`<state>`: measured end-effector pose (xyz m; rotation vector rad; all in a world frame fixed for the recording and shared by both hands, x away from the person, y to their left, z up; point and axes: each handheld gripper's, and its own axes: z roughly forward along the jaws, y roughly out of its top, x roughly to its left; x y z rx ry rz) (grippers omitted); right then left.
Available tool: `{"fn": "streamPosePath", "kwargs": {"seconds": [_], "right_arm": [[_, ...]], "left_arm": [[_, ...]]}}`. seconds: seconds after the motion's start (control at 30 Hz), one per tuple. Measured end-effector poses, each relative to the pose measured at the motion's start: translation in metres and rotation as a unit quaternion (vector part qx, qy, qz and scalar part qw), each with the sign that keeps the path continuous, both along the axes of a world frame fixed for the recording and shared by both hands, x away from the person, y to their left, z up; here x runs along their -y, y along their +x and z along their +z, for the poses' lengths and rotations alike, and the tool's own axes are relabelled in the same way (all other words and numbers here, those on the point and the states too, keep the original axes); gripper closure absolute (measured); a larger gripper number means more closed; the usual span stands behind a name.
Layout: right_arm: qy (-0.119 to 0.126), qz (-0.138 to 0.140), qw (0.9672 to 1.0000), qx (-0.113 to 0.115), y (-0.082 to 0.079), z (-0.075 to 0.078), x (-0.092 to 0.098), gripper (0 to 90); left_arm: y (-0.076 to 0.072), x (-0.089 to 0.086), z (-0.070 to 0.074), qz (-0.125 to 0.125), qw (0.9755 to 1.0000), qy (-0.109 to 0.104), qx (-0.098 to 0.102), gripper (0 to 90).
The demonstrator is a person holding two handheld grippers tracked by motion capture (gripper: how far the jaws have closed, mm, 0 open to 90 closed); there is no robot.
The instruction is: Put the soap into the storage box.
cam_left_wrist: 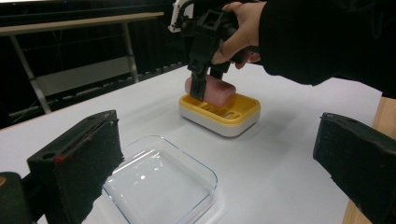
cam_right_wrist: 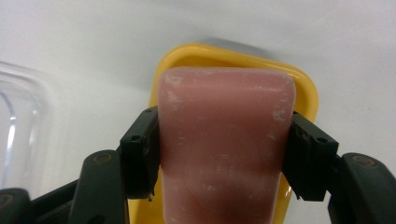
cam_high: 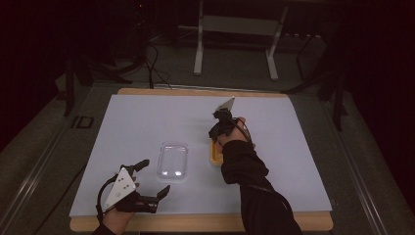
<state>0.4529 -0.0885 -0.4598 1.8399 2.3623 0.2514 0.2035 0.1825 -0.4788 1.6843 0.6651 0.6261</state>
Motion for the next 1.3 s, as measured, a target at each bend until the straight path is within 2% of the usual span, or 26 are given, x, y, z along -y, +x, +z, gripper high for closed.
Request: {"fn": "streamPosePath", "kwargs": {"seconds": [0.33, 0.57, 0.63, 0.8, 0.87, 0.9, 0.97, 1.03, 1.2, 1.3], "right_arm": [[0.037, -0.028, 0.9989, -0.008, -0.007, -0.016, 0.006, 37.2], [0.036, -0.045, 0.9983, 0.003, -0.011, -0.022, 0.010, 37.3], [0.042, -0.051, 0.9977, 0.009, -0.012, -0.023, 0.011, 37.2], [0.052, -0.048, 0.9975, -0.006, -0.012, -0.028, 0.012, 36.5], [0.054, -0.045, 0.9975, -0.006, -0.011, -0.027, 0.012, 35.9], [0.062, -0.050, 0.9968, -0.002, -0.010, -0.025, 0.013, 34.9], [0.060, -0.046, 0.9971, 0.010, -0.010, -0.020, 0.014, 32.8], [0.063, -0.043, 0.9970, 0.014, -0.009, -0.014, 0.012, 32.0], [0.045, -0.016, 0.9979, 0.043, -0.008, 0.002, 0.013, 30.2], [0.031, -0.001, 0.9986, 0.044, -0.008, 0.008, 0.012, 30.4]], "left_arm": [[0.000, 0.001, 0.000, 0.000, 1.0000, 0.003, 0.001, 1.4], [0.000, 0.001, 0.000, 0.000, 1.0000, 0.005, -0.001, 1.4], [0.000, 0.001, 0.000, 0.000, 1.0000, 0.005, -0.001, 1.4], [0.000, 0.001, -0.001, 0.000, 1.0000, 0.005, -0.001, 1.4], [0.001, 0.001, -0.001, -0.001, 1.0000, 0.005, -0.002, 1.4], [0.001, 0.001, -0.001, -0.001, 1.0000, 0.006, -0.002, 1.4], [0.001, 0.001, -0.001, -0.001, 1.0000, 0.006, -0.002, 1.4], [0.001, 0.001, -0.001, -0.001, 1.0000, 0.006, -0.003, 1.4], [0.002, 0.001, -0.001, -0.001, 1.0000, 0.006, -0.003, 1.4], [0.003, 0.002, -0.001, -0.001, 1.0000, 0.006, -0.006, 1.4]]}}
